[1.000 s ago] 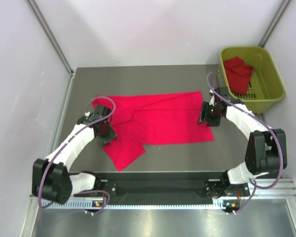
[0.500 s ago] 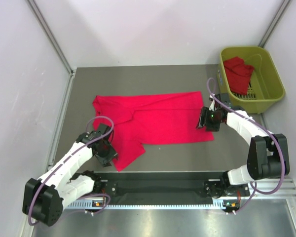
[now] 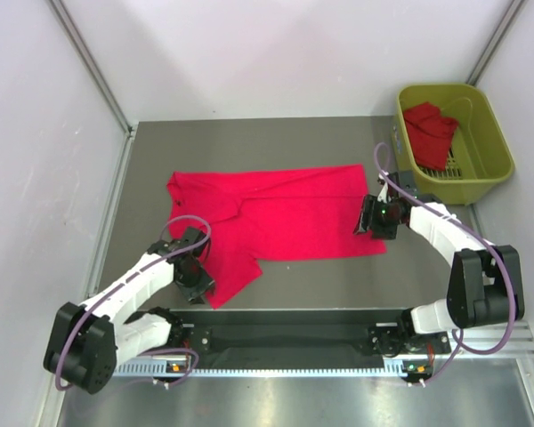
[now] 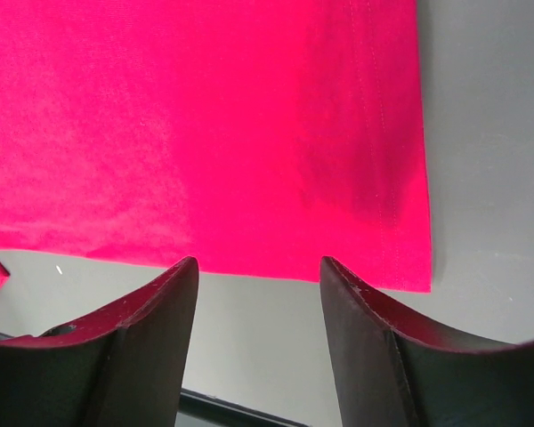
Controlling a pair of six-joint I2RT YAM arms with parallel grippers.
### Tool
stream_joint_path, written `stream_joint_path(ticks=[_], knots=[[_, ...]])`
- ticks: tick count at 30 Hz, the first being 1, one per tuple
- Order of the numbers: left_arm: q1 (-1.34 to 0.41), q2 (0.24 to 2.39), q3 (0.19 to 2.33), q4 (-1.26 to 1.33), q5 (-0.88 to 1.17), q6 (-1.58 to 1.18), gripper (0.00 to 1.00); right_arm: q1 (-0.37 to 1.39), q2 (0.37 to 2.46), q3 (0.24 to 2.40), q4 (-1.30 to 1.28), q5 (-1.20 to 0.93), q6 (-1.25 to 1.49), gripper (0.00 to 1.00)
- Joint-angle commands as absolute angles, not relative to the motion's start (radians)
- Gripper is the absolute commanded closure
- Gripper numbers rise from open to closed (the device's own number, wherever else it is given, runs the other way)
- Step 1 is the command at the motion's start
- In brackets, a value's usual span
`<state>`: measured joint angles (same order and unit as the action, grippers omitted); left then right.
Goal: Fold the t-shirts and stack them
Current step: Fold the tshirt
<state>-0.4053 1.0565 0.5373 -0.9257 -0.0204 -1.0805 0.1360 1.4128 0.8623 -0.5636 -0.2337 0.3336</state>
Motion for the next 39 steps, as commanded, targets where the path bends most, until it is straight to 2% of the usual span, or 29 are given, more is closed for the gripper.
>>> stream_joint_path(ticks=[1, 4, 10, 11, 16, 19, 26, 29, 39], knots=[[-0.411, 1.072, 0.525, -0.871, -0.029, -1.108, 0.60, 0.143, 1.371, 0.859, -0.538, -0.239, 0.325, 0.42], [-0.411, 1.081, 0.525, -0.856, -0.055, -1.108, 0.62, 0.141, 1.371, 0.854, -0.535, -0.241, 0.328, 0.42], [-0.411, 1.114, 0.535, -0.827, -0.055, -1.083, 0.98, 0.112, 1.379, 0.828, -0.532, -0.258, 0.385, 0.43], [-0.411, 1.114, 0.546, -0.834, -0.060, -1.080, 1.00, 0.100, 1.378, 0.825, -0.541, -0.246, 0.397, 0.43], [-0.411, 1.089, 0.581, -0.861, -0.052, -1.040, 1.00, 0.009, 1.350, 0.767, -0.549, -0.235, 0.481, 0.55], [-0.411, 1.101, 0.615, -0.873, -0.034, -1.005, 1.00, -0.092, 1.324, 0.718, -0.522, -0.284, 0.524, 0.58], [-0.411, 1.140, 0.710, -0.885, -0.005, -0.936, 1.00, -0.192, 1.258, 0.634, -0.494, -0.325, 0.531, 0.56], [-0.411, 1.150, 0.732, -0.885, -0.006, -0.920, 1.00, -0.196, 1.294, 0.618, -0.466, -0.350, 0.525, 0.55], [-0.411, 1.132, 0.778, -0.920, 0.011, -0.882, 1.00, -0.199, 1.368, 0.604, -0.394, -0.364, 0.549, 0.62]])
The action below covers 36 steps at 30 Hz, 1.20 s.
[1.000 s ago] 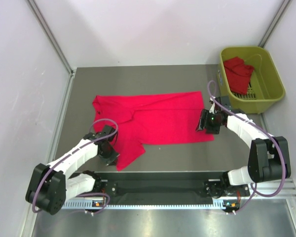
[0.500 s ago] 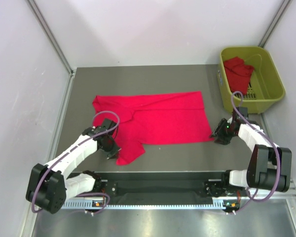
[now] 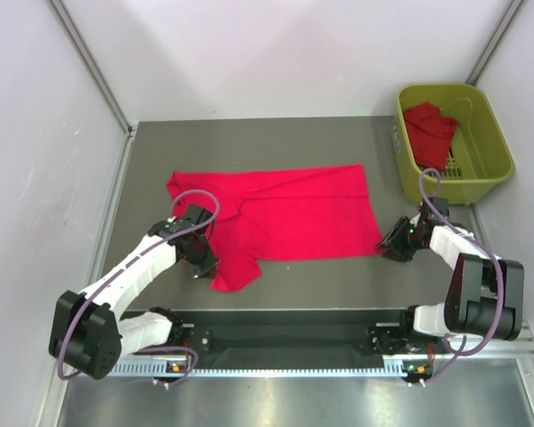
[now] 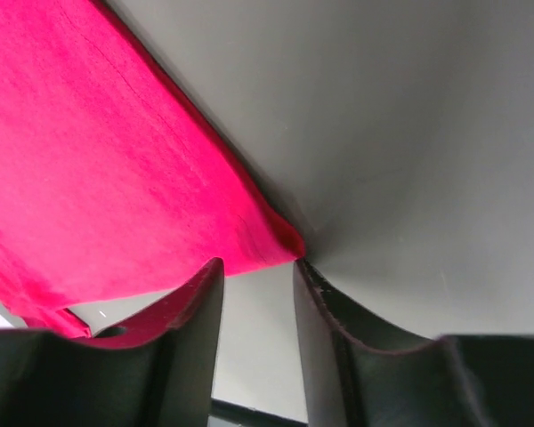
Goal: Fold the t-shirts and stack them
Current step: Fold the tshirt
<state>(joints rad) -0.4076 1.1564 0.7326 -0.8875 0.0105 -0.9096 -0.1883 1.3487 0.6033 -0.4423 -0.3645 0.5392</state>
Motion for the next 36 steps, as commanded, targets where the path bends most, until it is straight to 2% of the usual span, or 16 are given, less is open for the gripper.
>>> stream_joint_path(ticks=[1, 2, 5, 6, 9, 14, 21, 29, 36], knots=[[-0.411, 1.128, 0.781, -0.928, 0.009, -0.882, 1.00, -0.199, 1.374, 0.604, -0.394, -0.364, 0.548, 0.65], [-0.411, 1.123, 0.784, -0.928, 0.009, -0.877, 1.00, -0.199, 1.374, 0.604, -0.394, -0.364, 0.551, 0.66], [-0.411, 1.109, 0.796, -0.936, 0.008, -0.874, 1.00, -0.199, 1.362, 0.595, -0.402, -0.353, 0.554, 0.79], [-0.411, 1.109, 0.801, -0.940, 0.009, -0.874, 1.00, -0.199, 1.358, 0.592, -0.406, -0.351, 0.551, 0.88], [-0.411, 1.104, 0.839, -0.972, -0.026, -0.864, 1.00, -0.198, 1.336, 0.601, -0.437, -0.344, 0.532, 1.00], [-0.411, 1.117, 0.925, -0.979, -0.067, -0.851, 1.00, -0.193, 1.316, 0.655, -0.474, -0.345, 0.488, 1.00], [-0.394, 1.219, 1.080, -0.954, -0.150, -0.848, 1.00, -0.175, 1.409, 0.774, -0.495, -0.385, 0.480, 1.00], [-0.328, 1.400, 1.250, -0.927, -0.134, -0.834, 1.00, -0.169, 1.525, 0.942, -0.551, -0.394, 0.472, 1.00], [-0.226, 1.463, 1.334, -0.885, -0.091, -0.836, 1.00, -0.155, 1.650, 1.052, -0.571, -0.407, 0.468, 1.00]])
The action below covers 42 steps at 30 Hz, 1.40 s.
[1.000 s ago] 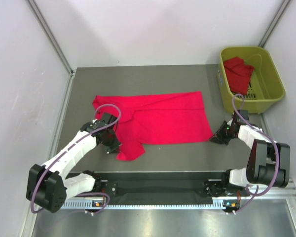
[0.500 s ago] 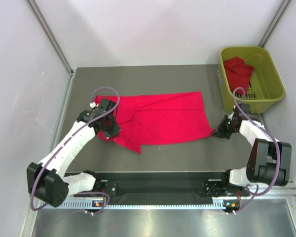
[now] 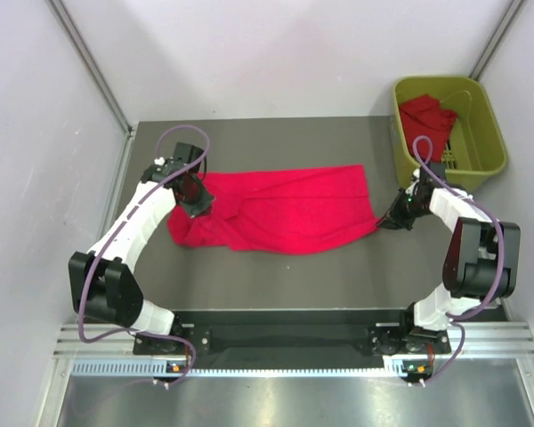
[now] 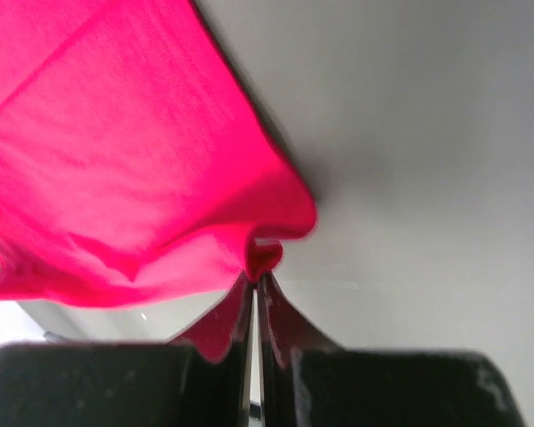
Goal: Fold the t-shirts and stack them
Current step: Fold the tshirt
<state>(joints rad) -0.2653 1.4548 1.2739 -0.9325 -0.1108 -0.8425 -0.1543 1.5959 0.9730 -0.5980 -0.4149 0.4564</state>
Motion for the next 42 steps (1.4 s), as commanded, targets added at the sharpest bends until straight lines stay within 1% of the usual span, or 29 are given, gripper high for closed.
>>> stream_joint_path(ticks=[1, 7, 14, 17, 31, 35, 38, 42], knots=[[-0.210, 1.471, 1.339, -0.878, -0.080, -0.830, 1.00, -0.152, 1.657, 1.071, -0.574, -0.407, 0.469, 1.00], [-0.137, 1.525, 1.345, -0.856, 0.024, -0.807, 1.00, -0.135, 1.646, 1.086, -0.569, -0.374, 0.491, 1.00], [-0.112, 1.571, 1.342, -0.853, 0.104, -0.788, 1.00, -0.149, 1.551, 0.976, -0.494, -0.319, 0.543, 1.00], [-0.112, 1.559, 1.327, -0.853, 0.107, -0.778, 1.00, -0.160, 1.545, 0.962, -0.509, -0.318, 0.528, 1.00], [-0.097, 1.457, 1.270, -0.864, 0.083, -0.741, 1.00, -0.160, 1.390, 0.855, -0.520, -0.290, 0.496, 1.00], [-0.095, 1.437, 1.255, -0.861, 0.084, -0.747, 1.00, -0.146, 1.367, 0.871, -0.534, -0.288, 0.477, 1.00], [-0.091, 1.431, 1.272, -0.853, 0.060, -0.746, 1.00, -0.117, 1.353, 0.922, -0.551, -0.247, 0.469, 1.00], [-0.086, 1.450, 1.305, -0.824, 0.067, -0.756, 1.00, -0.063, 1.406, 0.997, -0.572, -0.201, 0.476, 1.00]])
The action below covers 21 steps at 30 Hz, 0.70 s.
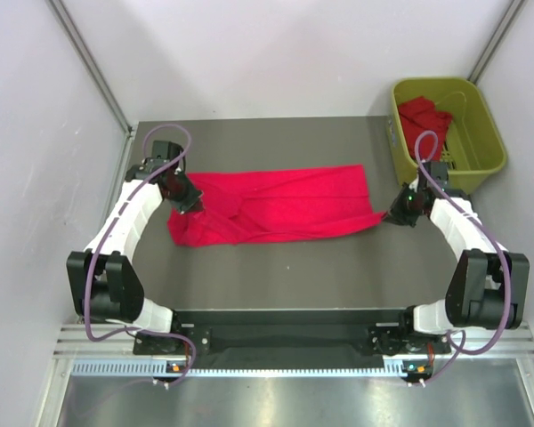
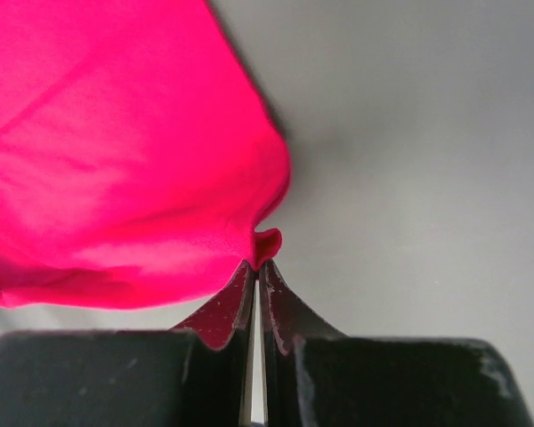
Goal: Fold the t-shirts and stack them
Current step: Fold the tshirt
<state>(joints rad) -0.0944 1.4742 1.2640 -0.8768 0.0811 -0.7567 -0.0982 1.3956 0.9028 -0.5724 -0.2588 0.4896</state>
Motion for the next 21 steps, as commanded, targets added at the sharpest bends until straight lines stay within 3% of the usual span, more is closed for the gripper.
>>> stream_joint_path(ticks=[1, 21], knots=[[-0.084, 1.457, 1.310, -0.802, 0.067, -0.764, 1.00, -0.055, 1.419, 1.023, -0.575, -0.186, 0.480, 1.00], [-0.015, 1.661, 1.466, -0.703, 0.117, -0.782, 1.00, 0.046, 1.764, 1.362, -0.653, -0.064, 0.420, 1.00]])
